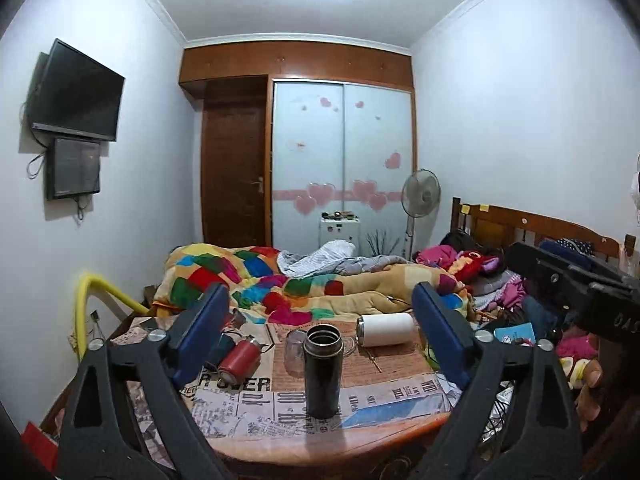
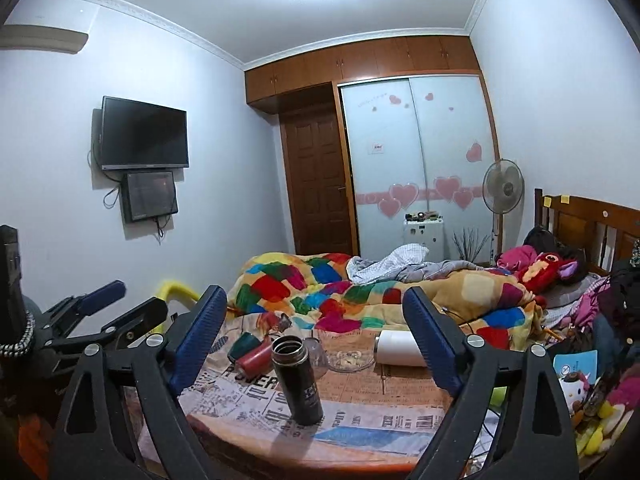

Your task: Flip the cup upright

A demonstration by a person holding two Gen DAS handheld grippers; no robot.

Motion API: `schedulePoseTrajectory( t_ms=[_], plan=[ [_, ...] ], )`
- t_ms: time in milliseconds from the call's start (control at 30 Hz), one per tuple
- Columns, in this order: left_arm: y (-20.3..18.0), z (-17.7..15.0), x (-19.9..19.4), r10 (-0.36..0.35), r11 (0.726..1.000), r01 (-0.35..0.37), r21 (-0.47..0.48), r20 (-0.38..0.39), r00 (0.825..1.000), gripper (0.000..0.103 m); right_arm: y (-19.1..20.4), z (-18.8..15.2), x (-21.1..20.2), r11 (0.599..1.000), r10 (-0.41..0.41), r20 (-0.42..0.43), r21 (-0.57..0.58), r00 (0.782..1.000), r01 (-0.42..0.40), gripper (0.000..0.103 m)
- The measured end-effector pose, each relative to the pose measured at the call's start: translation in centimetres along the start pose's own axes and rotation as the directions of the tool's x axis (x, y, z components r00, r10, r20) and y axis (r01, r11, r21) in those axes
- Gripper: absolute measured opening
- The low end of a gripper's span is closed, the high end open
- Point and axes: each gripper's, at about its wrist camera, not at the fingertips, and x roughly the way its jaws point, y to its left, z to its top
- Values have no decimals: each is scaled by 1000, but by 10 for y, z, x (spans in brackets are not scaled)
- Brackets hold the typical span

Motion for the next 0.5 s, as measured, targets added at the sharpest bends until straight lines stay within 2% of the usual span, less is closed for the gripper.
schedulePoseTrajectory(
  t_ms=[133, 233, 500],
  plan=[
    [-1, -5, -11, 49, 999, -49, -10, 22, 999, 103, 4, -6, -7, 999, -31, 4, -14, 1000, 31, 103],
    [-1, -9, -12, 79, 997, -79, -13, 15, 997, 103, 7, -9, -6, 999, -29, -10, -30, 1000, 29, 103],
    [4, -16, -15, 87, 996, -87, -36, 0, 996, 103, 3, -12, -14, 1000, -14, -23, -26, 1000, 14, 103]
  ],
)
